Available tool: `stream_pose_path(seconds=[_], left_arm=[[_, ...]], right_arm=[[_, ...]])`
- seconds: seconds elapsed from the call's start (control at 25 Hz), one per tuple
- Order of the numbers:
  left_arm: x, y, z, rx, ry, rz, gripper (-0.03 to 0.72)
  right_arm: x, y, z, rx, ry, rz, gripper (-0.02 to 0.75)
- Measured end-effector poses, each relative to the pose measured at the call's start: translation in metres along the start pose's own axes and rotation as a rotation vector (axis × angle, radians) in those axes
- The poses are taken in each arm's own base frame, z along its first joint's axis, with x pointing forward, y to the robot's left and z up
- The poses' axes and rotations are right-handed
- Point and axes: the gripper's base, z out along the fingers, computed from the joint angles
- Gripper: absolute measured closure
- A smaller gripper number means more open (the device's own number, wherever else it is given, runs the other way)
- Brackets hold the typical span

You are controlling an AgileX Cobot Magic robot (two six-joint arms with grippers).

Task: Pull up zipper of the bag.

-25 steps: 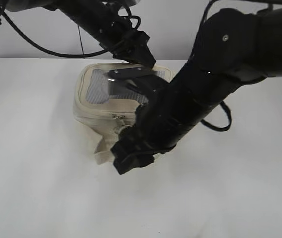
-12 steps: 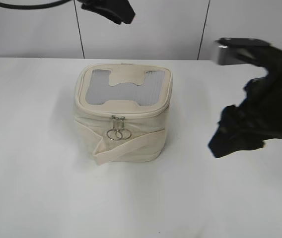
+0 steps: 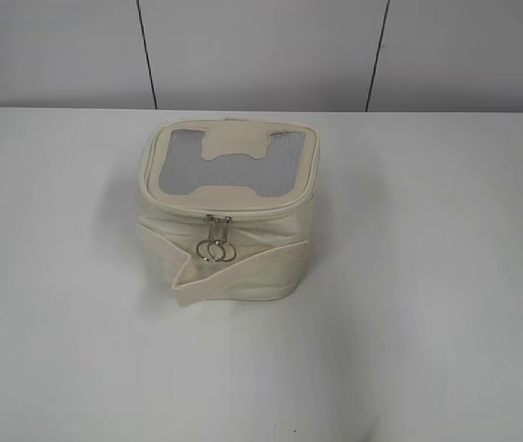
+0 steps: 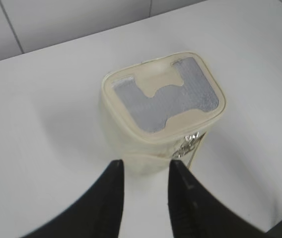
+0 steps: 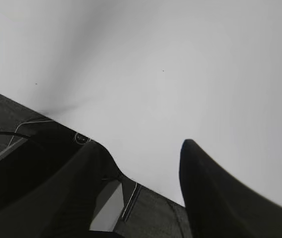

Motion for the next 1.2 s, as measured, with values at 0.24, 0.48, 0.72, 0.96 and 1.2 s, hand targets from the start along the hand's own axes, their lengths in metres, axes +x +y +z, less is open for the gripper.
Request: stream_pose_path(seconds=[0.24,0.48,0.72,0.96,1.2], left_arm=[[0.106,-0.007,-0.089,-0.096,-0.182,-0.019,0.452],[0.183,-0.005,-0.103,-0.137,-0.254,0.01,0.452],[0.195,-0.004,-0.095,-0.133,-0.236,0.006,0.452],[0.195,-0.004,-0.096,-0.132,-0.239,0.036,0.452],[0.195,-0.005,-0.096,-0.13,-0.239,0.042,0.452]], right_arm=[[0.069,0.009,-0.01,0.011,-0.088,-0.022,0.324],[0.112,0.018,-0.037,0.042,-0.355,-0.065,0.324],[0.132,0.021,-0.049,0.059,-0.504,-0.086,0.336],[0.13,0.02,-0.045,0.066,-0.53,-0.066,0.405],[0.13,0.019,-0.045,0.067,-0.531,-0.063,0.437]])
